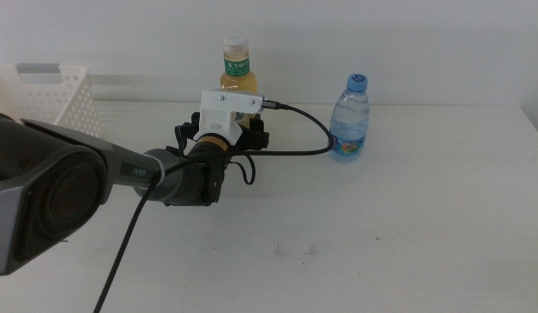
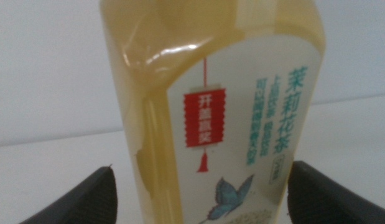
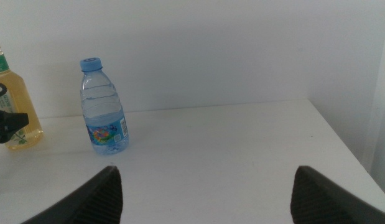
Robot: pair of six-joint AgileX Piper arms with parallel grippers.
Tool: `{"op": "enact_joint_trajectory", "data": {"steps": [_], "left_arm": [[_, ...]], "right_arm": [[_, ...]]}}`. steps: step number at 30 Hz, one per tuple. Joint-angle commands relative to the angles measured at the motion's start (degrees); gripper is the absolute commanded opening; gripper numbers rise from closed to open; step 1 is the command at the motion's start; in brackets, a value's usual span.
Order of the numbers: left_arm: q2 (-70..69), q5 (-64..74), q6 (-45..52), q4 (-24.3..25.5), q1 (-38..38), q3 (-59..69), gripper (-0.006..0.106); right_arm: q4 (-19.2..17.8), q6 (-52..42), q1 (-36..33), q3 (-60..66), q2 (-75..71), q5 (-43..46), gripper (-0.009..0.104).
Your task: Use arms to grab the bottles and put them into the dustbin to the left of the table.
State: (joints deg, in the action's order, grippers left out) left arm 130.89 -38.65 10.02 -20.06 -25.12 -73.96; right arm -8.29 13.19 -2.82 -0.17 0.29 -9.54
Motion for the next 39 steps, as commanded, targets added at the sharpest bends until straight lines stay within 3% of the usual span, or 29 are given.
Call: {"op": "enact_joint_trajectory", "data": {"steps": [1,13,24,32,39], "left_arm": [[-0.7,-2.5,-2.4,-1.0,0.0,-0.1,0.094],[4.5,-2.8,-3.3,-1.0,0.0,-7.2,0.094],[4.8,-3.2,6.0,-9.1,0.0,-7.3,0.094],[4.9,-3.4,6.5,-9.6,0.8,-7.3,0.093],[6.0,-4.7,6.5,-9.3,1.7,-7.5,0.086]], "right_arm": [[-0.4,-0.1,0.3,0.2,-0.3,0.4,0.083],[-0.4,-0.1,0.3,0.2,-0.3,0.4,0.083],[-0.4,-0.1,0.3,0.2,-0.3,0.4,0.083],[-0.4,-0.1,0.3,0.2,-0.3,0.4,0.083],[-0.4,-0.1,0.3,0.2,-0.3,0.4,0.083]]}}
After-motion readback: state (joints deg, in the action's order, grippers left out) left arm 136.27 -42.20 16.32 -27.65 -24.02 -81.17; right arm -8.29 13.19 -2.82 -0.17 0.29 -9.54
